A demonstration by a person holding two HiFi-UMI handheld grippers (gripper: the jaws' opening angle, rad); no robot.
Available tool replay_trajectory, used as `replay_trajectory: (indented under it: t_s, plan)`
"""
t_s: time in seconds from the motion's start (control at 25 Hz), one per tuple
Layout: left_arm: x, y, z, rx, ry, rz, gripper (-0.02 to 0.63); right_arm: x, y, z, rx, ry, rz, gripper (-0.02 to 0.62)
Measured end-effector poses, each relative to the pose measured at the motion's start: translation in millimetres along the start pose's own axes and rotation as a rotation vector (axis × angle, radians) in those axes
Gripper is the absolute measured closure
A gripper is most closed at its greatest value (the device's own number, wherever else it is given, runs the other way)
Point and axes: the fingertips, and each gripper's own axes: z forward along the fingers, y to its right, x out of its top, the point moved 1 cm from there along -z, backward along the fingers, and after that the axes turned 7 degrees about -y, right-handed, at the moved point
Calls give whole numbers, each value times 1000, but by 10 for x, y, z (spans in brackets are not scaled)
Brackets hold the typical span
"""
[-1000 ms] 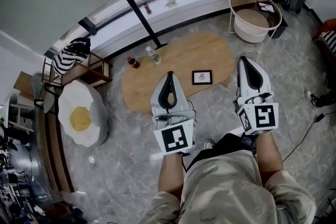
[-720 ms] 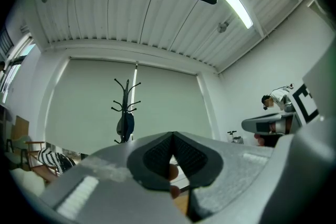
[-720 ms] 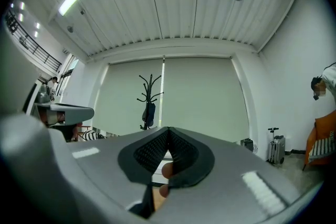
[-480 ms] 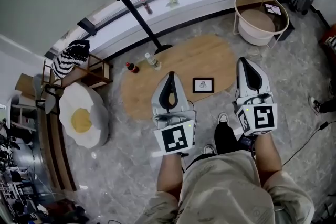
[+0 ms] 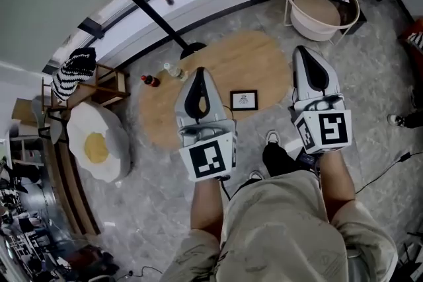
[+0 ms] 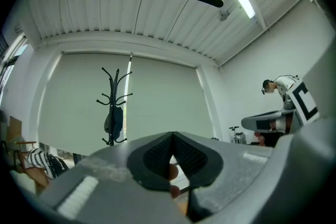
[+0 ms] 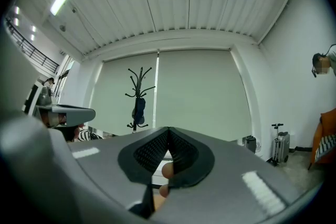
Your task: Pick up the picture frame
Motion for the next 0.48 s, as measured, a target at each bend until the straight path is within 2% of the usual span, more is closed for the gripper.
replay_trajectory:
  t_s: [0.48]
  plan:
    - [-29, 191, 596, 36, -15, 29, 601, -165, 515, 472, 7, -4, 50, 593]
